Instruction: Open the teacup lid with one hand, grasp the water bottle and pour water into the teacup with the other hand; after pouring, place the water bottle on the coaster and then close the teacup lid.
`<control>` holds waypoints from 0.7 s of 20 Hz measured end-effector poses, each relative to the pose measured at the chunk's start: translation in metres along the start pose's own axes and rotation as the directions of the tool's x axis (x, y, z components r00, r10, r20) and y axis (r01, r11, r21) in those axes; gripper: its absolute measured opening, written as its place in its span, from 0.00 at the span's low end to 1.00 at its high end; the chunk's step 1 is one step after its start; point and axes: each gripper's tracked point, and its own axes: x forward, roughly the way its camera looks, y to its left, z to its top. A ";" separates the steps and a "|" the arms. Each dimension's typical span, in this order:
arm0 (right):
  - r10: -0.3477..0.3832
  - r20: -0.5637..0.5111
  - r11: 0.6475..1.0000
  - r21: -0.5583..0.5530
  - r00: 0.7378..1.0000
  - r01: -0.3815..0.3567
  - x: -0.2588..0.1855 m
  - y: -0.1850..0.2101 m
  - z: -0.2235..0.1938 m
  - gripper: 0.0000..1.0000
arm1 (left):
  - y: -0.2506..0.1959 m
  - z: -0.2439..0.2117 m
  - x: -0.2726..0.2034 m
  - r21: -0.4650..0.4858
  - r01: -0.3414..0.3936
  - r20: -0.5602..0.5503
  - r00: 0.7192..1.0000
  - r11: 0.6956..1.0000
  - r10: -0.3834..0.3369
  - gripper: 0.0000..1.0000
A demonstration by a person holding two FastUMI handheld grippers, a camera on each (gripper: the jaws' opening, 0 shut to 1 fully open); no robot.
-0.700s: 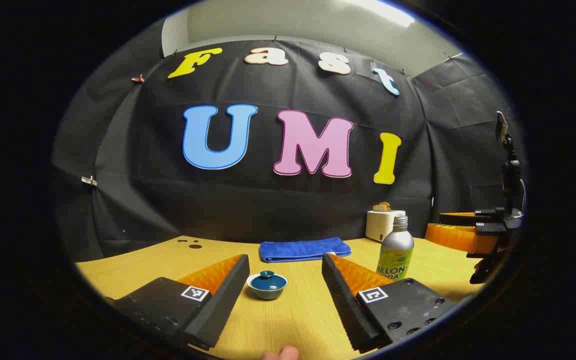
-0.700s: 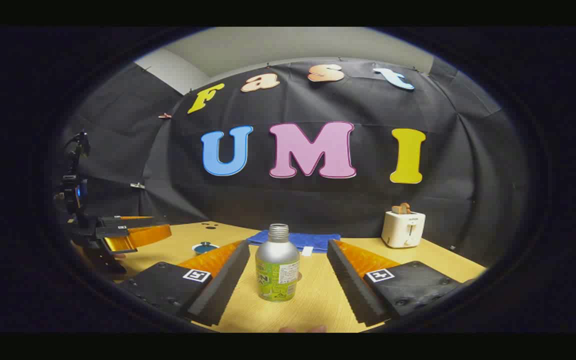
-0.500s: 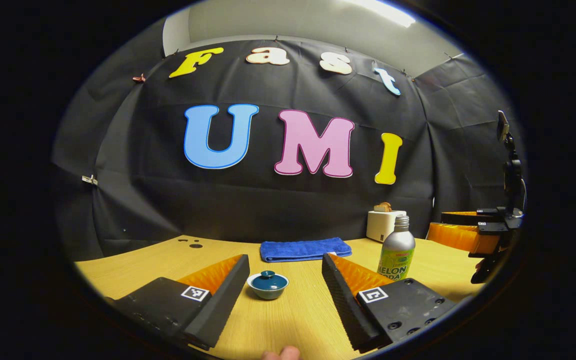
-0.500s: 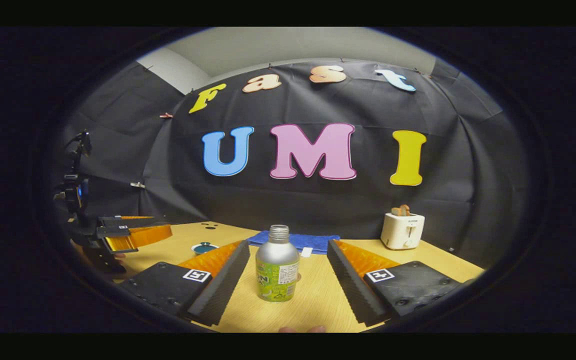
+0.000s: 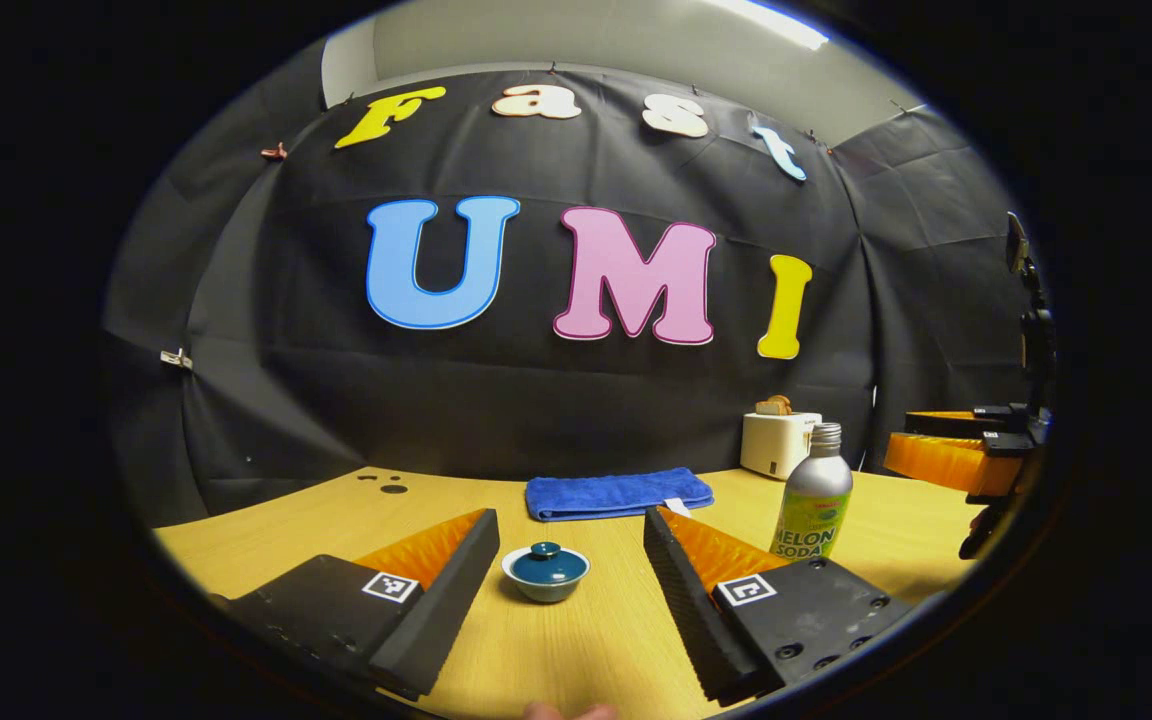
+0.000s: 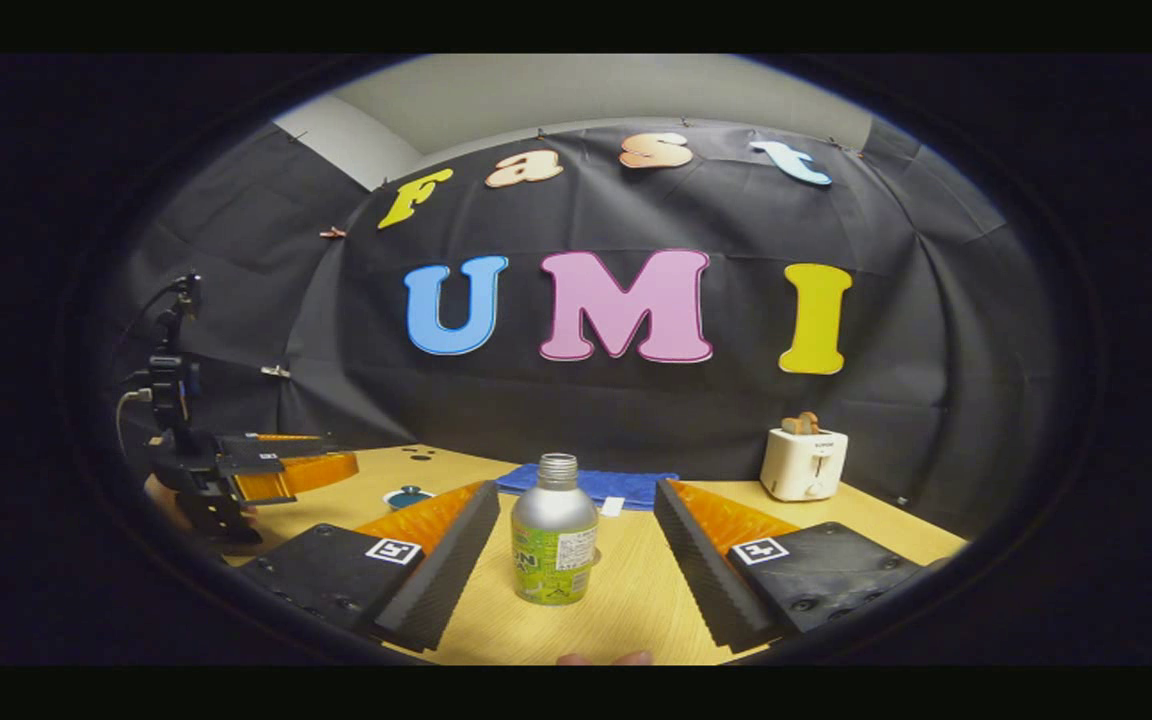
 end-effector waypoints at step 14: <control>-0.008 0.008 1.000 0.003 1.000 0.008 0.000 -0.007 0.001 0.96 | 0.028 -0.077 0.100 -0.045 -0.021 -0.226 0.974 0.999 0.011 0.89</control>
